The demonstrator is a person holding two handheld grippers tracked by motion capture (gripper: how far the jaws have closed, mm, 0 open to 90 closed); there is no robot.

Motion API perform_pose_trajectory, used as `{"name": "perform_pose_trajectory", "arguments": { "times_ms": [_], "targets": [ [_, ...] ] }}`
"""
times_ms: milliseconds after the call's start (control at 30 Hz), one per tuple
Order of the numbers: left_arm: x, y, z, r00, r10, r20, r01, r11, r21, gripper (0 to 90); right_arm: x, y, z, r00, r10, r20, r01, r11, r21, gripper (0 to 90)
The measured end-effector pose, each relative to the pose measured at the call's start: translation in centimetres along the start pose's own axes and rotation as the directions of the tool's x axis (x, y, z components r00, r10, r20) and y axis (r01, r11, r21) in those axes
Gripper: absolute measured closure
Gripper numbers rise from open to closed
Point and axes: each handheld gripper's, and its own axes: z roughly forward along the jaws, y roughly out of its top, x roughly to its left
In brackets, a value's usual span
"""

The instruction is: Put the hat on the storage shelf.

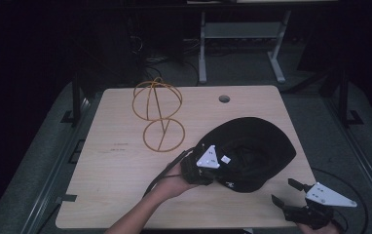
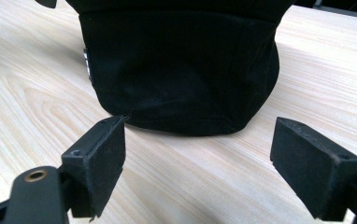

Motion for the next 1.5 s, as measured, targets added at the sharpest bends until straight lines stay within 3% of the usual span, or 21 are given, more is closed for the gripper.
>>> {"name": "perform_pose_trajectory", "arguments": {
  "times_ms": [400, 633, 833, 1000, 1167, 1333, 1500],
  "targets": [
    [0.6, 1.0, -1.2, 0.9987, -0.051, -0.005, 0.05, 0.9926, -0.111, 86.6, 0.2, 0.2, 0.0, 1.0, 0.002, -0.007, -0.002, 1.0, -0.018, 17.6],
    [1.9, 1.6, -1.9, 0.9926, -0.12, 0.02, 0.122, 0.9763, -0.179, 87.0, 0.5, 0.4, 0.3, 0.9998, -0.002, -0.021, 0.002, 1.0, -0.028, 17.5],
    [2.6, 2.1, -2.6, 0.9857, -0.161, 0.052, 0.168, 0.9586, -0.23, 87.0, 0.7, 0.9, 0.9, 0.9994, 0.001, -0.036, -0.003, 0.999, -0.045, 16.9],
    [3.0, 2.6, -3.1, 0.9821, -0.176, 0.067, 0.187, 0.95, -0.25, 87.0, 1.1, 1.3, 1.3, 0.9986, 0.009, -0.052, -0.012, 0.998, -0.064, 16.8],
    [3.5, 3.0, -3.4, 0.9711, -0.218, 0.096, 0.237, 0.9314, -0.276, 87.0, 1.4, 1.7, 1.6, 0.9978, 0.015, -0.064, -0.02, 0.997, -0.08, 16.7],
    [3.9, 3.8, -3.5, 0.9664, -0.235, 0.105, 0.255, 0.923, -0.288, 87.1, 1.9, 2.0, 2.1, 0.9967, 0.009, -0.08, -0.016, 0.996, -0.087, 16.7],
    [4.1, 4.8, -3.5, 0.9633, -0.244, 0.112, 0.266, 0.9206, -0.286, 87.2, 2.4, 2.1, 3.0, 0.9951, 0.003, -0.099, -0.011, 0.997, -0.08, 16.7]
  ]
}}
